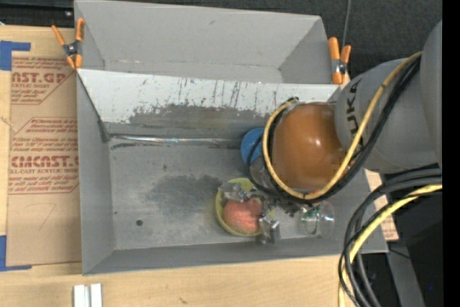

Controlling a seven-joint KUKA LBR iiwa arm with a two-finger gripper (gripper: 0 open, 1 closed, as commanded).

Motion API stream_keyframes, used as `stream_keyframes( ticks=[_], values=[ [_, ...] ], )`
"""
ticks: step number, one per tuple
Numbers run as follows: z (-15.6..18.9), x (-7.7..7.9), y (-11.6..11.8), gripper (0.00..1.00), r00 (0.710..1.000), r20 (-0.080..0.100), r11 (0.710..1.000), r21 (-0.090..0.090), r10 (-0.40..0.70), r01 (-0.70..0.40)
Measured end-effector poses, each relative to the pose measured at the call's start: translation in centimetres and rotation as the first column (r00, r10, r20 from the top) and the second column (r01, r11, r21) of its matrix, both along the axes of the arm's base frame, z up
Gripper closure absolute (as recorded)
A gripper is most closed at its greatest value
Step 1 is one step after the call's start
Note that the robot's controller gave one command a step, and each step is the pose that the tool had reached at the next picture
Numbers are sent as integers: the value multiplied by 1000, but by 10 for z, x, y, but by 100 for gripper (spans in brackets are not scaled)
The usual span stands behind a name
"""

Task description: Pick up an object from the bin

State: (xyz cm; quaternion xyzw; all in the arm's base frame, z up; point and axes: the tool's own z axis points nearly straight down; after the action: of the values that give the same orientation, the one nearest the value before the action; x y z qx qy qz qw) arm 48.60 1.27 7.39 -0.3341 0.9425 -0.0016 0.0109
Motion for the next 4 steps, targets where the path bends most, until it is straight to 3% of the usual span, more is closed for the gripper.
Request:
stream_keyframes(
  ticks=[1, 4],
  values=[
    [0, -1, 10, 100, 999, -2, 999, -1, 51, -51],
    [8, -2, 11, 100, 999, -10, 999, 0, 51, -51]
  ],
)
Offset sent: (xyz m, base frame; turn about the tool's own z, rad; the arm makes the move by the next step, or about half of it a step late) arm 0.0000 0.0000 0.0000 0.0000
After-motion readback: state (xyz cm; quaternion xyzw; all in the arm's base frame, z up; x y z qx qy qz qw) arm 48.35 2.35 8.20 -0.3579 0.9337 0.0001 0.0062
